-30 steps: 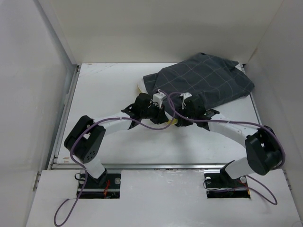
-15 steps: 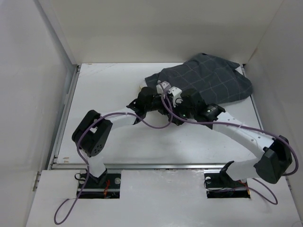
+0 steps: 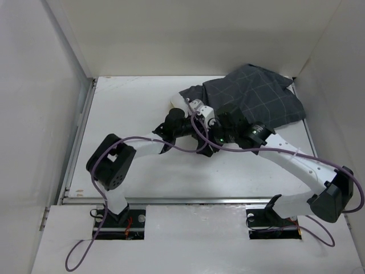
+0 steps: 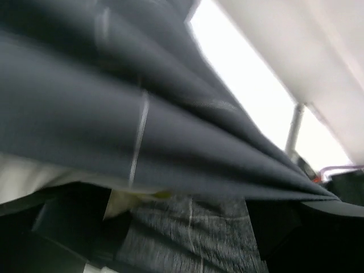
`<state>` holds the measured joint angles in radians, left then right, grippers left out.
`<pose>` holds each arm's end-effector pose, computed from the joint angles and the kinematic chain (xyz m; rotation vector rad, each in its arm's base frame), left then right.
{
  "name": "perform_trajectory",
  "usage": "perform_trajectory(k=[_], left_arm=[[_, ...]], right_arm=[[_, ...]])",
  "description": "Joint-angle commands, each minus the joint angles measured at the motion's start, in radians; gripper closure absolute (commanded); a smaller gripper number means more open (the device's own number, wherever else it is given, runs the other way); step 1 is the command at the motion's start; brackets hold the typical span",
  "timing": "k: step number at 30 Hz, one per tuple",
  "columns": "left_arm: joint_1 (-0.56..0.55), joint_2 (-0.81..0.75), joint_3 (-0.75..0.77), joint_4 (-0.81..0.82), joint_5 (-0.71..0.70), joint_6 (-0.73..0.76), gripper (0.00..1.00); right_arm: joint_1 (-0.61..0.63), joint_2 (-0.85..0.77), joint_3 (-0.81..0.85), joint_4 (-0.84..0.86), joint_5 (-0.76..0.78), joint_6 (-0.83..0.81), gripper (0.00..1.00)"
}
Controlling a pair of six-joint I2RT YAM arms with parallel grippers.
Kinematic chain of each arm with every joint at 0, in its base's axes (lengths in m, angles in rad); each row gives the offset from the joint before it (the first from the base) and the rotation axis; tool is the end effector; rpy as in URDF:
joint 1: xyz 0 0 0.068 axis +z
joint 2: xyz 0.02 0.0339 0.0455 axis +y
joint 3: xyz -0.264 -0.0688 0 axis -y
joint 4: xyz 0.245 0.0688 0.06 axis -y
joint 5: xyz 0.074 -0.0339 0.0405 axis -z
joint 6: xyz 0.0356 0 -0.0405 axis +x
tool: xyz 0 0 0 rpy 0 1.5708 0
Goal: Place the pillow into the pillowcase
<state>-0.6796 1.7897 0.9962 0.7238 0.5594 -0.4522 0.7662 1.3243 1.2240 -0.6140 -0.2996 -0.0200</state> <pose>0.2960 -0.2635 0.2314 0.6612 1.6776 -1.2933 0.1995 0.2066 0.3339 -1.0495 2.1082 0.7211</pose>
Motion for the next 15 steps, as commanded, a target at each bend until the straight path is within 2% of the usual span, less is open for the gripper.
perform_trajectory(k=[1,3,4,7,8,11,13,15], left_arm=[[0.046,-0.156,-0.089,-0.225,-0.099,0.027,0.06],[0.046,-0.269,-0.172,-0.296,-0.195,0.037,0.04],[0.046,-0.307,-0.189,-0.369,-0.234,0.037,0.04],[0.057,-0.441,-0.224,-0.477,-0.409,0.046,0.01],[0.057,-0.467,-0.234,-0.516,-0.438,0.046,0.01],[0.094,-0.507,-0.245,-0.584,-0.464,0.002,0.02],[0.109,-0.507,-0.245,-0.619,-0.464,-0.026,0.07],[0.136,-0.486,-0.235,-0.687,-0.464,-0.083,0.31]], right_arm=[[0.045,-0.062,0.045,-0.019,-0.055,-0.054,0.39],[0.035,-0.072,0.045,-0.041,-0.018,-0.044,0.31],[0.035,-0.082,0.045,-0.041,0.026,-0.044,0.22],[0.025,-0.082,0.064,-0.041,0.091,-0.044,0.13],[0.013,-0.082,0.086,-0.041,0.115,-0.044,0.02],[-0.013,-0.044,0.132,-0.041,0.152,-0.063,0.01],[-0.022,-0.001,0.167,-0.023,0.172,-0.063,0.01],[-0.036,0.035,0.199,0.009,0.215,-0.049,0.01]])
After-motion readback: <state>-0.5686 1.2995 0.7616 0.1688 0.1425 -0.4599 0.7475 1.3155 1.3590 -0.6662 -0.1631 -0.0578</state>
